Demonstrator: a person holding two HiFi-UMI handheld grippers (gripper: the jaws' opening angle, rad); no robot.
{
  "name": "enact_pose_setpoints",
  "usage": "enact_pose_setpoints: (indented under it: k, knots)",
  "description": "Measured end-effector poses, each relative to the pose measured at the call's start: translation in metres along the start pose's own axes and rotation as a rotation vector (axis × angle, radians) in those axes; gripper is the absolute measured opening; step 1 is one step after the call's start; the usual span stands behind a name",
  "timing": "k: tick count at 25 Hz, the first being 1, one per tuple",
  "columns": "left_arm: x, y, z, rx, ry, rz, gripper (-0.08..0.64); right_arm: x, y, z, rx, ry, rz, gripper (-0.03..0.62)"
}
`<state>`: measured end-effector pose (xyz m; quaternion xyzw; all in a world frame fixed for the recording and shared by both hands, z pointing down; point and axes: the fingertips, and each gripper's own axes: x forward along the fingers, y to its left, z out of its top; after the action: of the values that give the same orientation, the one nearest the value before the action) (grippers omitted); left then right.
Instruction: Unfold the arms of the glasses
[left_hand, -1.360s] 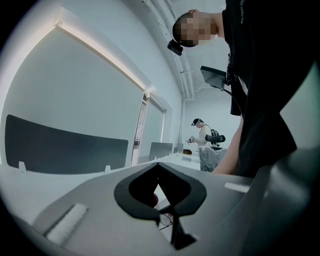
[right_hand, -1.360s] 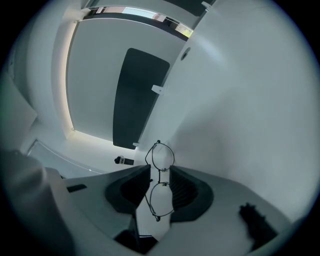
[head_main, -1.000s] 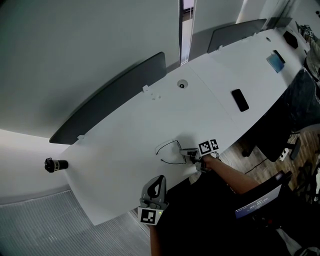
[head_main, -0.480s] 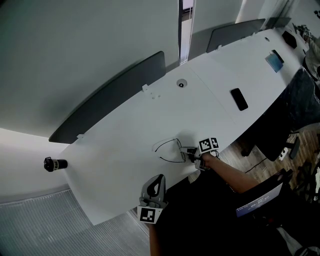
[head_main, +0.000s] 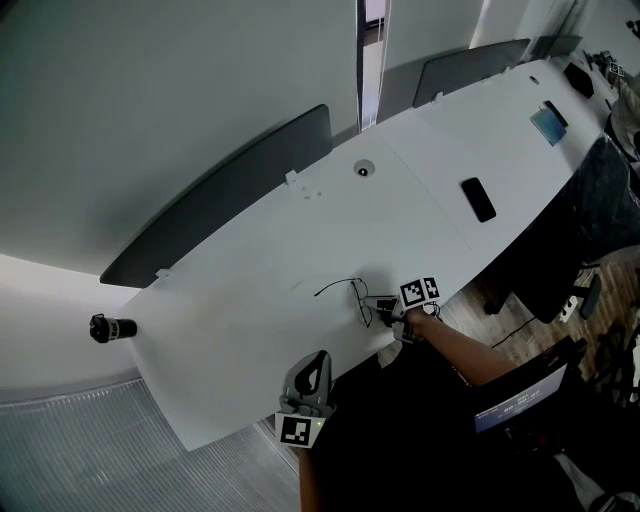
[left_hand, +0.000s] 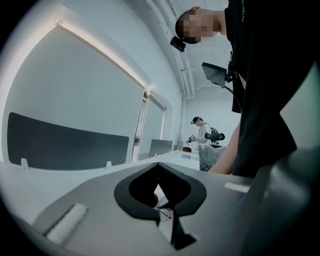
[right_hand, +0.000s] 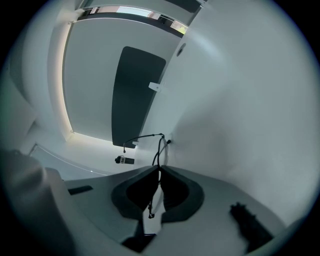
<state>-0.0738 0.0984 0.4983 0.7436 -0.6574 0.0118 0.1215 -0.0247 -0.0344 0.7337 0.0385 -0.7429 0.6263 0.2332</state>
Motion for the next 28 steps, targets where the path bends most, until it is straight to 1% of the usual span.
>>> enact_pose_setpoints:
  k: [3, 4, 5, 6, 7, 9, 10, 11, 12, 14, 15, 16, 17, 20, 22, 24, 28]
  knots:
    - [0.0, -0.001, 0.0, -0.001, -0.002, -0.004, 0.006, -0.001, 0.01, 0.002, 0.024, -0.013, 0.048, 0.018]
    - [0.001, -0.002, 0.0, -0.002, -0.002, -0.005, 0.006, -0.002, 0.016, 0.004, 0.045, -0.024, 0.083, 0.018]
    - [0.001, -0.003, -0.001, -0.002, -0.001, -0.006, 0.006, -0.004, 0.025, 0.006, 0.072, -0.042, 0.139, 0.018]
    - [0.001, -0.004, -0.001, -0.001, -0.001, -0.007, 0.006, -0.007, 0.037, 0.01, 0.102, -0.071, 0.216, 0.018]
    - [0.001, -0.005, -0.001, 0.0, -0.002, -0.008, 0.006, -0.014, 0.053, 0.015, 0.129, -0.114, 0.313, 0.018]
    - [0.0, -0.006, -0.001, 0.001, -0.003, -0.009, 0.006, -0.033, 0.089, 0.03, 0.147, -0.234, 0.528, 0.018]
    - [0.0, -0.005, -0.001, 0.002, -0.003, -0.008, 0.006, -0.044, 0.107, 0.037, 0.115, -0.297, 0.607, 0.018]
    - [-0.001, -0.004, -0.002, 0.004, -0.002, -0.008, 0.006, -0.053, 0.121, 0.043, 0.048, -0.346, 0.648, 0.018]
    - [-0.001, -0.003, -0.002, 0.005, -0.002, -0.007, 0.006, -0.06, 0.132, 0.047, -0.04, -0.376, 0.652, 0.018]
    - [-0.002, -0.003, -0.002, 0.006, -0.004, -0.007, 0.006, -0.066, 0.144, 0.053, -0.21, -0.387, 0.605, 0.018]
    - [-0.002, -0.003, -0.002, 0.005, -0.004, -0.008, 0.006, -0.068, 0.147, 0.055, -0.274, -0.384, 0.575, 0.018]
    - [-0.003, -0.003, -0.003, 0.005, -0.005, -0.01, 0.006, -0.07, 0.149, 0.058, -0.32, -0.385, 0.55, 0.018]
    - [-0.003, -0.003, -0.003, 0.007, -0.006, -0.013, 0.006, -0.074, 0.149, 0.062, -0.344, -0.391, 0.532, 0.018]
    - [-0.005, -0.001, -0.004, 0.01, -0.003, -0.017, 0.006, -0.085, 0.147, 0.072, -0.335, -0.418, 0.502, 0.018]
    - [-0.005, 0.0, -0.004, 0.017, -0.001, -0.018, 0.006, -0.086, 0.144, 0.074, -0.316, -0.407, 0.467, 0.018]
    - [-0.003, 0.001, -0.004, 0.044, 0.003, -0.021, 0.006, -0.084, 0.145, 0.068, -0.286, -0.37, 0.451, 0.018]
    - [0.002, -0.001, -0.005, 0.139, 0.036, -0.034, 0.006, -0.074, 0.167, 0.044, -0.239, -0.272, 0.462, 0.018]
